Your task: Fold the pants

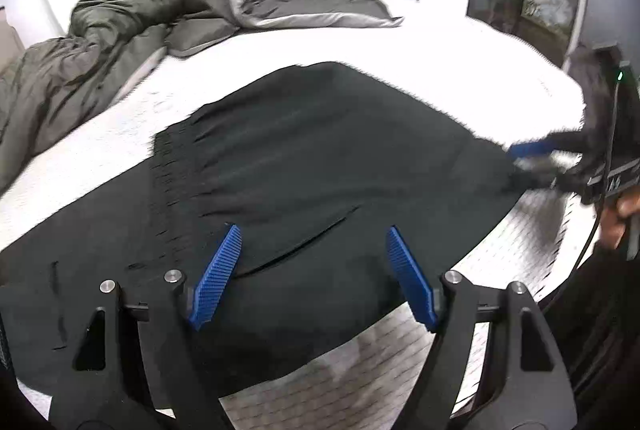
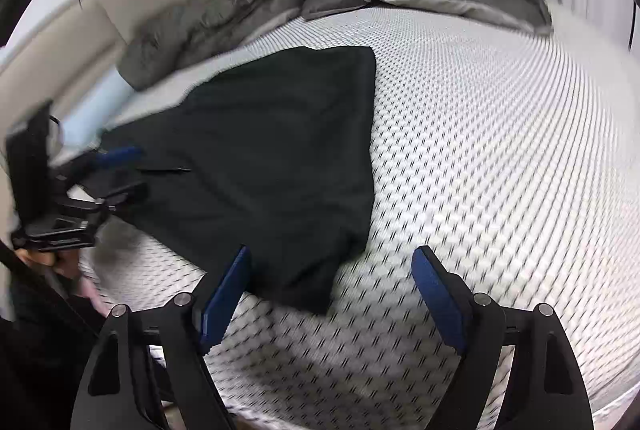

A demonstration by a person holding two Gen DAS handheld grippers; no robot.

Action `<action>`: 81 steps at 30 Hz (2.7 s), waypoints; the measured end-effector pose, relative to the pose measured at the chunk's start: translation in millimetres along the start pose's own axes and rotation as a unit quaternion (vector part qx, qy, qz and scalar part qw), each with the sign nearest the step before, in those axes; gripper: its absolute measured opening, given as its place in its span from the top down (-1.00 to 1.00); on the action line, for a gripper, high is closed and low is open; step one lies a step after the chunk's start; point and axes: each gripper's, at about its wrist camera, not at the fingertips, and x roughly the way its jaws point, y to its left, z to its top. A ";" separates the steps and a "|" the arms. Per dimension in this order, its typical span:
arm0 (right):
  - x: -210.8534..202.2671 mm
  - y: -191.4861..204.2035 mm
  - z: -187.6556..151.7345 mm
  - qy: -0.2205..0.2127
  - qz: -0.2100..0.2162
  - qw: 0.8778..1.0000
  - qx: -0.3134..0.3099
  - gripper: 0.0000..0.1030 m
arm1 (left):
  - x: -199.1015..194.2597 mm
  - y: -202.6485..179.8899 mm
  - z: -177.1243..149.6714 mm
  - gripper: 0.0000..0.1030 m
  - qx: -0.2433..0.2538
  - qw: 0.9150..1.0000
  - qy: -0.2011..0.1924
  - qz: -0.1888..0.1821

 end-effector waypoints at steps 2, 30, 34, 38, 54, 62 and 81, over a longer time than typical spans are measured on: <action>5.3 4.6 10.2 -0.004 0.016 1.000 0.016 -0.42 | 11.3 -16.8 6.5 -0.42 0.007 1.000 0.005 -0.013; 36.7 -34.6 11.6 0.002 0.132 0.987 0.096 0.87 | 134.9 -93.1 81.7 -0.61 0.034 0.994 0.104 -0.011; 20.4 -33.5 -0.8 0.011 0.155 0.984 0.089 0.96 | 137.8 -83.7 84.1 -0.63 0.009 0.994 0.102 -0.025; 20.9 -19.0 -14.2 0.042 0.171 0.982 0.061 0.96 | 137.2 -83.0 87.1 -0.64 0.004 0.995 0.096 -0.019; -10.0 -74.6 5.2 -0.029 0.146 0.977 0.151 0.29 | 77.2 -135.0 39.1 -0.56 0.107 0.991 0.061 -0.045; 68.6 -55.6 54.8 0.019 0.154 0.978 0.136 0.90 | 74.5 -138.6 26.7 -0.57 0.108 0.990 0.071 -0.050; 44.3 -64.2 32.3 0.032 0.196 0.969 0.145 0.73 | 19.9 -54.4 45.5 -0.63 0.010 0.994 0.013 -0.112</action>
